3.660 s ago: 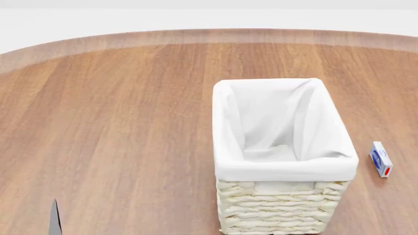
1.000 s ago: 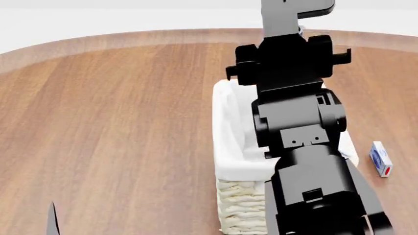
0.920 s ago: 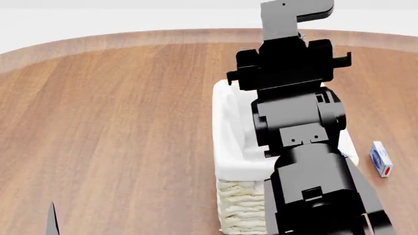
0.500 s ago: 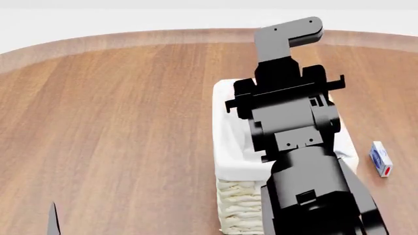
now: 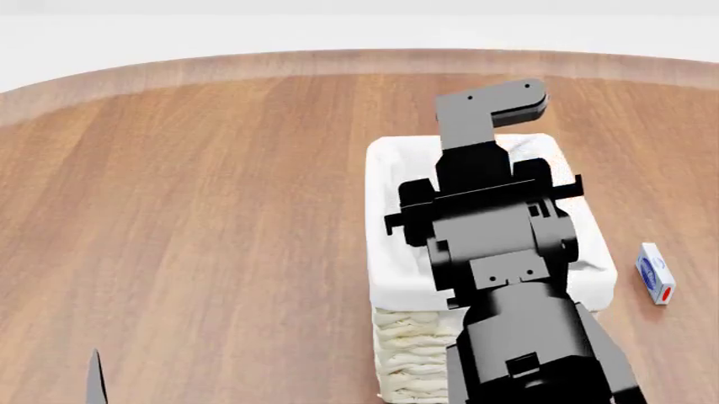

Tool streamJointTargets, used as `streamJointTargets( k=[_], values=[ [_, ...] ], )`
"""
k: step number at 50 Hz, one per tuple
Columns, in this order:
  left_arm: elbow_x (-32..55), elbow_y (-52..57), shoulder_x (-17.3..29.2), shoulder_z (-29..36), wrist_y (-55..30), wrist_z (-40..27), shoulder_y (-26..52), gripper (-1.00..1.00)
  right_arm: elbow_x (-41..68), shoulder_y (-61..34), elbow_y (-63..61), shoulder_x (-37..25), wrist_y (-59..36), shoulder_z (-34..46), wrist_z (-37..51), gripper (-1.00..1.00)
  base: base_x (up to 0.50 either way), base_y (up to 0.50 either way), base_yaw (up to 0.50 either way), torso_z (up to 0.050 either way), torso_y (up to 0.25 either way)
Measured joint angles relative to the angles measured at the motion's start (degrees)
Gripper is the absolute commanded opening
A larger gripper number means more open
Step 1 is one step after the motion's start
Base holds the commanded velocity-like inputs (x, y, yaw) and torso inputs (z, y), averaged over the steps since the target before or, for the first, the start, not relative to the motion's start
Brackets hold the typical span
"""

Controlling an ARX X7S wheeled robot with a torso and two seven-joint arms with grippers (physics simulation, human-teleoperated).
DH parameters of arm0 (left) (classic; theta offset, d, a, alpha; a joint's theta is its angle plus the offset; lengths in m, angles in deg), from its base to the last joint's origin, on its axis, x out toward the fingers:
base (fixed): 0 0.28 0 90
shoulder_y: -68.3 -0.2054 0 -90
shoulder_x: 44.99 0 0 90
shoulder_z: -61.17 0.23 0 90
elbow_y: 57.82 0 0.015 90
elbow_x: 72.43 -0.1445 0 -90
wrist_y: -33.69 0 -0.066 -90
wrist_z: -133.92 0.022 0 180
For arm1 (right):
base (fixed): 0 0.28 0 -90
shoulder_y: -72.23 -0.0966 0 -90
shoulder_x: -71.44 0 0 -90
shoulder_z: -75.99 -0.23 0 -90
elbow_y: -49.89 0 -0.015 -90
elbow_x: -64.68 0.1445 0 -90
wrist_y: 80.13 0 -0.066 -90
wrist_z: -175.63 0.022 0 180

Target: Pick up the alphabet soup and put it in the basket.

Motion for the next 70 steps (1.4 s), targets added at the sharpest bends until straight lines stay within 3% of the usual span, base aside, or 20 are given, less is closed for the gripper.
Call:
streamJointTargets(
  k=[18,19,37,55,66,70],
  values=[
    [0.29,-0.33,0.18,0.22,0.17,-0.22,0.18,1.0,-0.16,1.99,0.0,0.01,0.65,-0.04,-0.67,-1.0,0.0,0.0,0.0,0.0,0.001],
    [0.3,-0.35,0.19,0.24,0.17,-0.24,0.2,1.0,-0.31,2.03,0.0,0.01,0.69,-0.2,-0.69,1.0,0.0,0.0,0.0,0.0,0.0],
    [0.5,-0.75,0.38,0.46,0.43,-0.48,0.4,1.0,-3.9,1.82,0.0,0.06,2.35,-1.88,-1.64,1.0,0.0,0.0,0.0,0.0,0.0],
    [0.7,-0.9,0.57,0.63,0.6,-0.76,0.47,1.0,-6.82,0.55,-0.06,0.04,22.72,-15.82,-0.36,1.0,0.0,0.0,0.0,0.0,0.0],
    [0.75,-0.73,0.72,0.82,0.43,-0.98,0.55,1.0,-6.26,0.84,-0.11,0.01,31.32,-18.75,-1.85,1.0,0.0,0.0,0.0,0.0,0.0],
    [0.75,-0.65,0.78,0.89,0.36,-1.06,0.57,1.0,-5.12,3.47,-6.59,-0.63,30.57,-19.12,-2.16,1.0,0.0,0.0,0.0,0.0,0.0]
  ],
)
